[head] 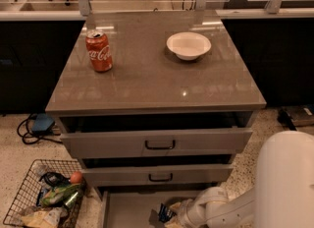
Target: Pick rxbar blueberry from bottom drawer and place on counter
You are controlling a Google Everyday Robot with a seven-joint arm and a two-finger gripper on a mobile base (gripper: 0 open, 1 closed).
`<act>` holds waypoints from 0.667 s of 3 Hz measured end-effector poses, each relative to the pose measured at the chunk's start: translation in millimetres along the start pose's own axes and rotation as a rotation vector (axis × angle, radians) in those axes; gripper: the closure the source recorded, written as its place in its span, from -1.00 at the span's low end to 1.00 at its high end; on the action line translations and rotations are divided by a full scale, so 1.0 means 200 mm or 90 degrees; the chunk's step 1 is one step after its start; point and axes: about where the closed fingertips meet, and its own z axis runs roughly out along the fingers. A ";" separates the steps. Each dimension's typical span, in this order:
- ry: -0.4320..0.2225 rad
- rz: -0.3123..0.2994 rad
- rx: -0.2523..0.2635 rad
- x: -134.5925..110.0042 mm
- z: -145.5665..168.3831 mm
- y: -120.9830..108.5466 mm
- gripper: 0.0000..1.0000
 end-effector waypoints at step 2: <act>-0.019 -0.036 0.010 -0.12 -0.22 0.04 1.00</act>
Offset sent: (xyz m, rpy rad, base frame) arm -0.0085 0.0021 0.0776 0.0117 -0.0791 0.0751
